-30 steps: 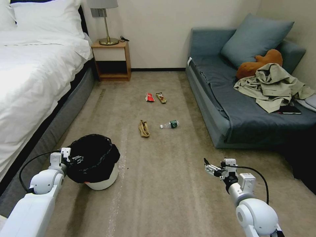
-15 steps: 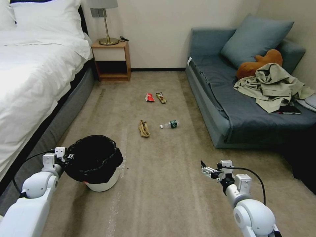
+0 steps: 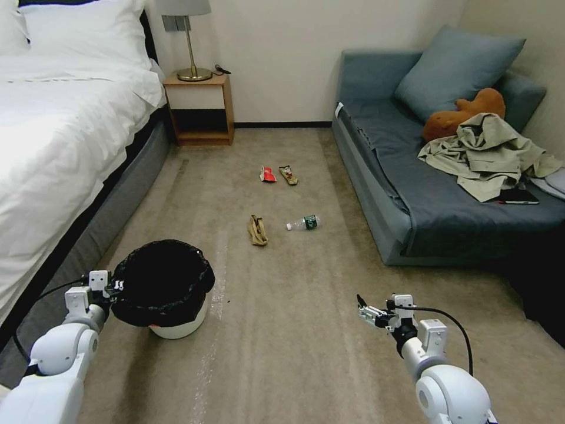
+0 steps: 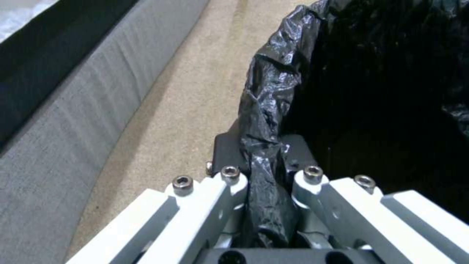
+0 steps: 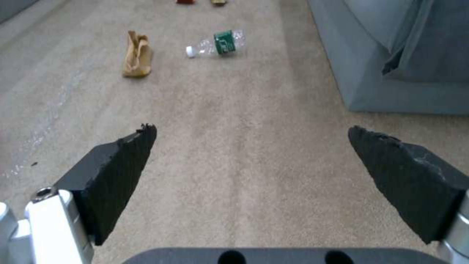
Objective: Pick up the trash bin, then pick up the garbage on the floor and place it into the trash bin.
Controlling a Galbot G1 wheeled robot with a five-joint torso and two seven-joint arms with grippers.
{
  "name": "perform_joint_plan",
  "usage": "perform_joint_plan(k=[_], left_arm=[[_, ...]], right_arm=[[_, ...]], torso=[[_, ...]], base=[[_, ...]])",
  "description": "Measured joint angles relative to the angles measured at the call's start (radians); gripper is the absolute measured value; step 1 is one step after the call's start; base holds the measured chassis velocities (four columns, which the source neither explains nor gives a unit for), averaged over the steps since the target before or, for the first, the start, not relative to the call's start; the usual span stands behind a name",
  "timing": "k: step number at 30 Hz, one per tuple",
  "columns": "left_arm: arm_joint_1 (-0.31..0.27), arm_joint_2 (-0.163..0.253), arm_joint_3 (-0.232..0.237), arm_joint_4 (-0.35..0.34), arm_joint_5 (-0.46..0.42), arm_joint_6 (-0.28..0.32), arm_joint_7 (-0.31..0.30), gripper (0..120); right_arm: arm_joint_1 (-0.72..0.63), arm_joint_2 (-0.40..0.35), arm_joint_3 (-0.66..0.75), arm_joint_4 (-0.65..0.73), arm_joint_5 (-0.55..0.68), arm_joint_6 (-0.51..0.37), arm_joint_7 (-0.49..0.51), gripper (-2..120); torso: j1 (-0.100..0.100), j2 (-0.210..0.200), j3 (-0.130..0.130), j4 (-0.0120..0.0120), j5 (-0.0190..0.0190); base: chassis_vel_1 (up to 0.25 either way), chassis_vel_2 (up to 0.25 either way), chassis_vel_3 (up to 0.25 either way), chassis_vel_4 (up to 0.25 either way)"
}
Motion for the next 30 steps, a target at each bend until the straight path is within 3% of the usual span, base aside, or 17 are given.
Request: perform_joint_plan(k=[6,17,19,30], left_arm=[[0.062,-0.024,-0.058,-0.089,0.008,-0.013,-0.002,6],[0.139,-0.060,-0.113,-0.167,0.024,-0.050,0.000,5],[0.155,-0.070,-0.128,-0.193,0.031,-0.057,0.001,5],[0.177,-0.077,-0.140,-0.222,0.060,-0.073,0.003,4]], right_arm=[[-0.018,0.013,-0.009,-0.006,0.001,0.021,-0.007,100],[-0.027,0.025,-0.018,-0.009,0.005,0.041,-0.014,100],[-0.029,0.030,-0.029,-0.016,0.014,0.077,-0.027,100],[-0.024,0.047,-0.057,-0.052,-0.006,0.164,-0.058,100]], torso=[[0.000,0.000,0.000,0.0001,0.0003],[0.000,0.000,0.000,0.0001,0.0002],[0.000,0.000,0.000,0.0001,0.0003],[0.000,0.000,0.000,0.0001,0.0002]], base=[[0.000,0.000,0.000,0.000],[0.000,0.000,0.000,0.000],[0.000,0.000,0.000,0.000],[0.000,0.000,0.000,0.000]])
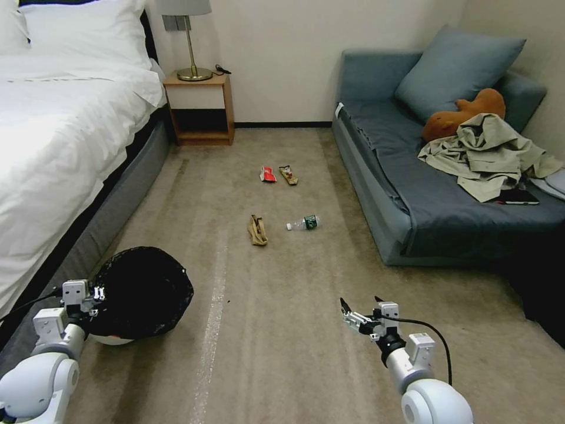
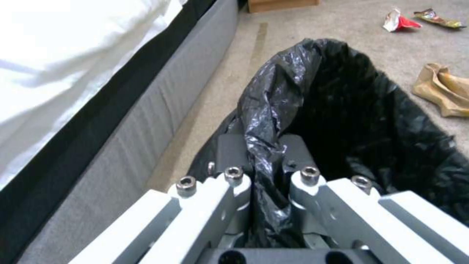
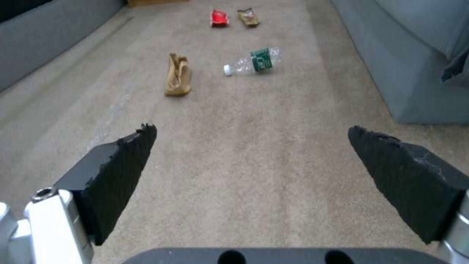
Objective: Pick up the trash bin, then pick up the garbage on the floor and place it into the trash bin.
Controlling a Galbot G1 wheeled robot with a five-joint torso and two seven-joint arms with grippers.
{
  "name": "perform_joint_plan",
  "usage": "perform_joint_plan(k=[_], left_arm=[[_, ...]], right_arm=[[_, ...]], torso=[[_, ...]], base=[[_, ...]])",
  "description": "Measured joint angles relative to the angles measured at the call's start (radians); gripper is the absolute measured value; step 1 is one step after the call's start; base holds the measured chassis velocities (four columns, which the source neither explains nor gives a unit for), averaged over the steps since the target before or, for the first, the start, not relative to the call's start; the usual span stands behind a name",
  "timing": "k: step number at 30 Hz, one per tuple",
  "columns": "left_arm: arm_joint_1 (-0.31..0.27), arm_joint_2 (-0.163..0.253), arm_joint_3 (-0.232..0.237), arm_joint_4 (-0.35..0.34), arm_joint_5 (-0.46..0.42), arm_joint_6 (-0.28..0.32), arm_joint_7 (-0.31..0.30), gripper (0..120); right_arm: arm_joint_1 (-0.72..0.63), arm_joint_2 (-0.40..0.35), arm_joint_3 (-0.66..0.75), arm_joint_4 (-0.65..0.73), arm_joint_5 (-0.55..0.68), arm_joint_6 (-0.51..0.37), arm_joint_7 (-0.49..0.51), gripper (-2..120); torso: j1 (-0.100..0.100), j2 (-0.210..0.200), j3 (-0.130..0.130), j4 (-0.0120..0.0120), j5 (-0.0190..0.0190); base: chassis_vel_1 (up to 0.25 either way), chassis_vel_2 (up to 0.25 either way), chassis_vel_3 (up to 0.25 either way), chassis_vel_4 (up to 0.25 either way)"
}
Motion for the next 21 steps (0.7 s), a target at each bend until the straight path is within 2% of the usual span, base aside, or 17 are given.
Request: perform_joint_plan(k=[21], left_arm=[[0.001,0.014,-0.013,-0.028,-0.006,0.001,0.005,4]], right_arm=[[0.020,0.003,-0.011,-0.043,-0.031,0.031,-0.018,100]], torso=[[0.000,0.000,0.000,0.0000,0.0001]], base=[[0.000,0.000,0.000,0.000]])
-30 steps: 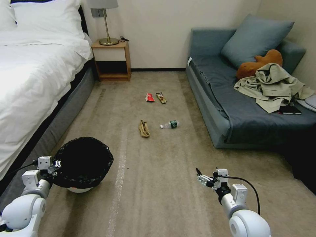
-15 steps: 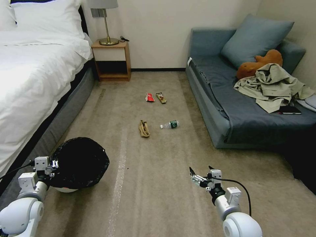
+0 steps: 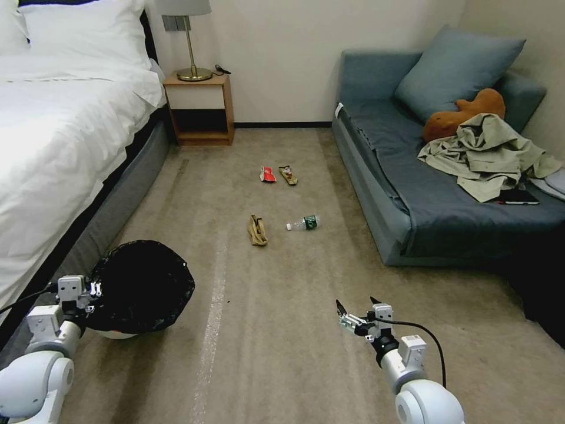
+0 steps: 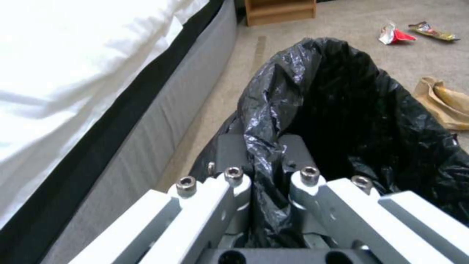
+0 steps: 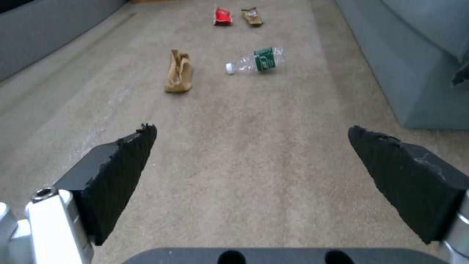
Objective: Pick up the trash bin, then pick up the garbage on the floor and place it into the trash bin.
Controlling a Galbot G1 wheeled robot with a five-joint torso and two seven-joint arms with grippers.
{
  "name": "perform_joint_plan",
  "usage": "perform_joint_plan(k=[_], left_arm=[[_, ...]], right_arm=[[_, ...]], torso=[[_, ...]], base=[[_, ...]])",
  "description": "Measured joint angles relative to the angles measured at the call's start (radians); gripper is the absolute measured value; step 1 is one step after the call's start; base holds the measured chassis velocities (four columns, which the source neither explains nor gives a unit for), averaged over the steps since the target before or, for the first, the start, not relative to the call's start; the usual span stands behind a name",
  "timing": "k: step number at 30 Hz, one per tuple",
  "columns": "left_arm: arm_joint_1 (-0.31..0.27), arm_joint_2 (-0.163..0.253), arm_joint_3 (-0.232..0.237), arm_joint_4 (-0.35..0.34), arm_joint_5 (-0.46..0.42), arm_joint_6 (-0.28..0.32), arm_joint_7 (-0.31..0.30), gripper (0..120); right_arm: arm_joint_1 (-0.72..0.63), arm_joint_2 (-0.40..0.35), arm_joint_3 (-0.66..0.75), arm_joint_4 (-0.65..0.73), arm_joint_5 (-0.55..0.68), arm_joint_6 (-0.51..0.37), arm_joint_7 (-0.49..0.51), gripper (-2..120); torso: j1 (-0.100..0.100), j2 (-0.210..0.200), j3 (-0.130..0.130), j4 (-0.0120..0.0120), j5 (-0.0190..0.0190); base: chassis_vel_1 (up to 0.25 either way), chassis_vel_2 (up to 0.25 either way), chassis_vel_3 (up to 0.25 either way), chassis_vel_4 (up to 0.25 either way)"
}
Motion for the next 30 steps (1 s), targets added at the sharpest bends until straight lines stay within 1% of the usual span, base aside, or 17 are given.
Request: perform_joint_plan(k=[4,13,30], left_arm=[[0.000,0.007,0.001,0.005,0.000,0.000,0.000,4],[-0.005,0.021,-0.003,0.007,-0.003,0.001,0.001,4],[-0.018,0.026,0.000,0.011,-0.003,0.006,0.003,4]], right_arm=[[0.005,0.000,-0.002,-0.008,0.000,0.000,0.001,100],[0.017,0.001,-0.009,-0.024,-0.003,-0.001,0.003,100],[0.039,0.003,-0.023,-0.047,-0.006,-0.009,0.006,100]], torso=[[0.000,0.000,0.000,0.0000,0.0000],[0.000,0.000,0.000,0.0000,0.0000],[0.000,0.000,0.000,0.0000,0.0000]], base=[[-0.018,0.016,0.011,-0.013],[-0.077,0.087,0.084,-0.078],[-0.076,0.076,0.077,-0.067]])
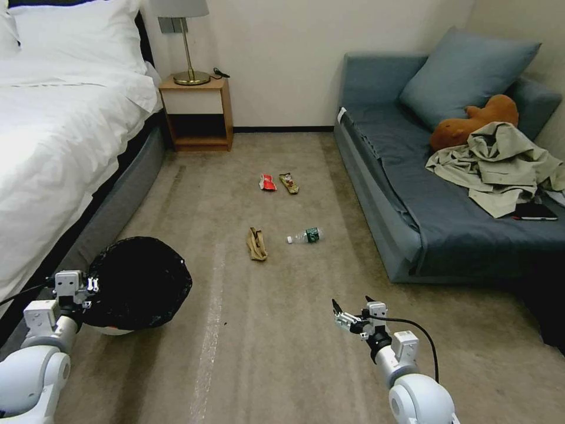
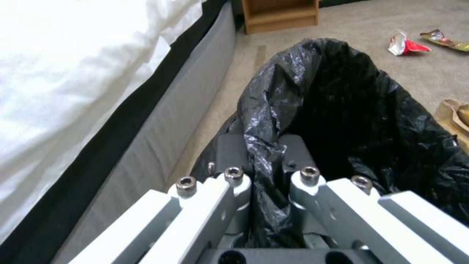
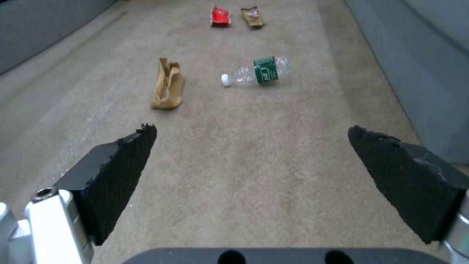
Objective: Pick up the trash bin, then pick up the garbage on the floor and place it into the trash bin.
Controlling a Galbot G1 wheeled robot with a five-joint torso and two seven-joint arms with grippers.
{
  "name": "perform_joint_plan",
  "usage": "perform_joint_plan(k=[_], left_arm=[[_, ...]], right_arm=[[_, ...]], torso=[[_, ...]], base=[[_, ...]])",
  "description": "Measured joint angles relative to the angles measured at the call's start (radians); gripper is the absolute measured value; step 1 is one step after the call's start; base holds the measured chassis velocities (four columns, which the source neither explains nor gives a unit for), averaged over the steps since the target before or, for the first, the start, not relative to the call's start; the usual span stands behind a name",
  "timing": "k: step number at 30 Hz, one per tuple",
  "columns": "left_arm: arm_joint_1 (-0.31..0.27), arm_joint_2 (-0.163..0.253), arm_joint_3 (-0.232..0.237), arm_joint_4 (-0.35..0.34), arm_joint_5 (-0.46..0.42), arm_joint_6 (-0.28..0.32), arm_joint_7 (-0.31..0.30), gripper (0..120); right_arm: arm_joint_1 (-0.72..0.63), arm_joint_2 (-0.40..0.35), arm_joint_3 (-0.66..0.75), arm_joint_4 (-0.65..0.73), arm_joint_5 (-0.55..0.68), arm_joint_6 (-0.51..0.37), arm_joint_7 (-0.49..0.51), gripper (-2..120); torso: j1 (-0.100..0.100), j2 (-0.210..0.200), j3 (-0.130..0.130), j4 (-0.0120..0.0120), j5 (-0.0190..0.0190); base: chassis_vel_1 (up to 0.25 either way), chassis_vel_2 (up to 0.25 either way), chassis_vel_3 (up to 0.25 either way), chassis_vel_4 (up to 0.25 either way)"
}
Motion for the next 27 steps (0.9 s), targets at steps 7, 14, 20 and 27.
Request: perform_joint_plan(k=[7,14,20,27], left_arm=[[-0.001,0.001,0.000,0.004,0.000,0.000,0.001,4],[0.001,0.001,-0.002,0.010,0.001,-0.003,0.002,4],[0.000,0.000,-0.002,0.017,0.002,-0.006,0.003,4],[-0.003,-0.001,-0.002,0.020,0.007,-0.009,0.004,4]], right_arm=[[0.004,0.007,-0.006,-0.011,-0.007,0.000,0.000,100],[0.009,0.011,-0.012,-0.020,-0.013,0.000,0.001,100],[0.011,0.012,-0.013,-0.029,-0.015,0.001,0.001,100],[0.012,0.012,-0.015,-0.036,-0.017,0.002,0.001,100]], torso=[[0.000,0.000,0.000,0.0000,-0.0001],[0.000,0.000,0.000,0.0000,-0.0001],[0.000,0.000,0.000,0.0001,-0.0001],[0.000,0.000,0.000,-0.0002,-0.0001]], base=[[-0.063,0.095,0.082,-0.079],[-0.072,0.084,0.075,-0.076],[-0.086,0.082,0.095,-0.090],[-0.101,0.090,0.095,-0.102]])
